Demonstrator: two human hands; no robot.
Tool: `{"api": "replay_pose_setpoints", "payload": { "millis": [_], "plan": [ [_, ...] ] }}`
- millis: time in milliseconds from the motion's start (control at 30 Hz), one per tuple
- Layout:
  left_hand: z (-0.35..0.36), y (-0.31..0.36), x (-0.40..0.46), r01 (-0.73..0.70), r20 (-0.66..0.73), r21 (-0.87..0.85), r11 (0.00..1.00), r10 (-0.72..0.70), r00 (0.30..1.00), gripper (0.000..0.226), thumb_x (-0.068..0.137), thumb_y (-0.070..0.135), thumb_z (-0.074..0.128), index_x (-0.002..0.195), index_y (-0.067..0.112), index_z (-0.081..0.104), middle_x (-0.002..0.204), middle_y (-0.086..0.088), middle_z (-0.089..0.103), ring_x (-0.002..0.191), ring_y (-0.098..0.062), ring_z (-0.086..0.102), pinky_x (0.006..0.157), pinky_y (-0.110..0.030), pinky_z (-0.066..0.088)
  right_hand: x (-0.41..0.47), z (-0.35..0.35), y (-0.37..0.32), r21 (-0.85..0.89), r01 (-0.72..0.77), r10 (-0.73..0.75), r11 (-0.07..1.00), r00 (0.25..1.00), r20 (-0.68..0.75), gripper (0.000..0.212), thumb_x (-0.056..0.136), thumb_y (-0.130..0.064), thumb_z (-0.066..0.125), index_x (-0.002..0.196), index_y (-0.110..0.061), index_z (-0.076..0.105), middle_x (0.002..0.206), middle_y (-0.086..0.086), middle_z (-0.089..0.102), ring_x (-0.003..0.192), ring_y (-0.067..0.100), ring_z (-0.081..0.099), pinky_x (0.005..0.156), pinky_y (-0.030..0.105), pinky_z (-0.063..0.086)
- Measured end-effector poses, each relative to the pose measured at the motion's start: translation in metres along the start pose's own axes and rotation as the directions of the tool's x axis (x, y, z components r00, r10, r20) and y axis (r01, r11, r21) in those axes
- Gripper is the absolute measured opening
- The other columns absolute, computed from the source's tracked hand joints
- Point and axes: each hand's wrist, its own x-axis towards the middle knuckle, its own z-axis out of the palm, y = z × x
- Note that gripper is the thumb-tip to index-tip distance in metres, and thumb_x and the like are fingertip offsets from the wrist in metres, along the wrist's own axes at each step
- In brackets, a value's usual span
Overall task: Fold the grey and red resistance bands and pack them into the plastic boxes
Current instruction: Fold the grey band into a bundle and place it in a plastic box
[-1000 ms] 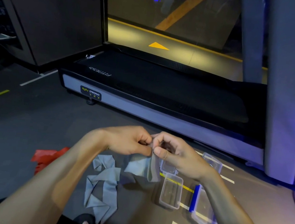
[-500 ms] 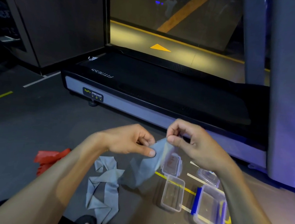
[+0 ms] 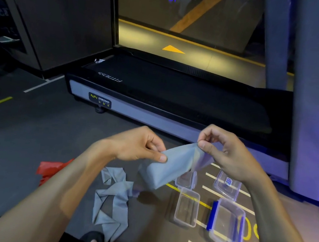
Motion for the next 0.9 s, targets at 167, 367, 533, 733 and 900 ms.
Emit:
{"api": "replay_pose_setpoints", "payload": {
  "millis": [167, 367, 533, 733, 900],
  "plan": [
    [0.0, 0.004, -0.001, 0.007, -0.02, 0.058, 0.998, -0.006, 1.0, 0.013, 0.093, 0.032, 0.074, 0.09, 0.019, 0.077, 0.075, -0.01, 0.067, 0.068, -0.015, 0.047, 0.065, -0.02, 0.041, -0.004, 0.0, 0.002, -0.021, 0.001, -0.002, 1.0, 1.0, -0.027, 0.01, 0.098, -0.01, 0.063, 0.093, -0.018, 0.064, 0.089, -0.009, 0.062, 0.088, 0.014, 0.059, 0.08, 0.019, 0.046],
    [0.002, 0.005, 0.001, 0.018, -0.039, 0.155, 0.988, -0.012, 0.999, 0.019, 0.098, 0.029, 0.068, 0.086, 0.015, 0.073, 0.067, -0.002, 0.05, 0.064, -0.016, 0.039, 0.062, -0.027, 0.034, -0.008, 0.001, 0.002, -0.023, 0.01, -0.01, 1.0, 0.999, -0.031, 0.008, 0.099, -0.01, 0.063, 0.096, -0.018, 0.064, 0.091, -0.01, 0.062, 0.092, 0.017, 0.06, 0.081, 0.018, 0.047],
    [0.0, 0.002, 0.002, 0.005, -0.031, 0.145, 0.989, 0.0, 1.0, 0.02, 0.098, 0.032, 0.067, 0.082, 0.023, 0.073, 0.073, 0.0, 0.057, 0.07, -0.013, 0.046, 0.07, -0.032, 0.042, -0.009, 0.0, 0.005, 0.056, -0.019, 0.021, 0.998, 0.999, -0.03, 0.008, 0.1, -0.009, 0.062, 0.095, -0.015, 0.063, 0.086, -0.005, 0.061, 0.079, 0.01, 0.058, 0.071, 0.017, 0.045],
    [-0.001, 0.0, 0.005, -0.022, -0.113, 0.126, 0.992, 0.036, 0.993, 0.02, 0.1, 0.028, 0.065, 0.088, 0.017, 0.075, 0.079, 0.001, 0.071, 0.071, -0.007, 0.057, 0.074, -0.03, 0.047, -0.01, 0.002, 0.01, 0.113, -0.007, 0.014, 0.994, 0.998, -0.06, 0.003, 0.099, -0.011, 0.062, 0.096, -0.012, 0.062, 0.086, 0.006, 0.06, 0.078, 0.012, 0.056, 0.07, 0.02, 0.045],
    [-0.006, 0.008, 0.004, -0.037, -0.134, 0.036, 0.999, 0.041, 0.99, 0.021, 0.1, 0.029, 0.064, 0.091, 0.014, 0.075, 0.085, -0.007, 0.074, 0.075, -0.01, 0.059, 0.073, -0.027, 0.047, -0.013, 0.007, 0.019, 0.268, -0.046, 0.059, 0.962, 0.997, -0.041, 0.013, 0.098, -0.018, 0.059, 0.098, -0.006, 0.061, 0.096, -0.003, 0.066, 0.089, 0.008, 0.062, 0.077, 0.022, 0.049]
  ]
}}
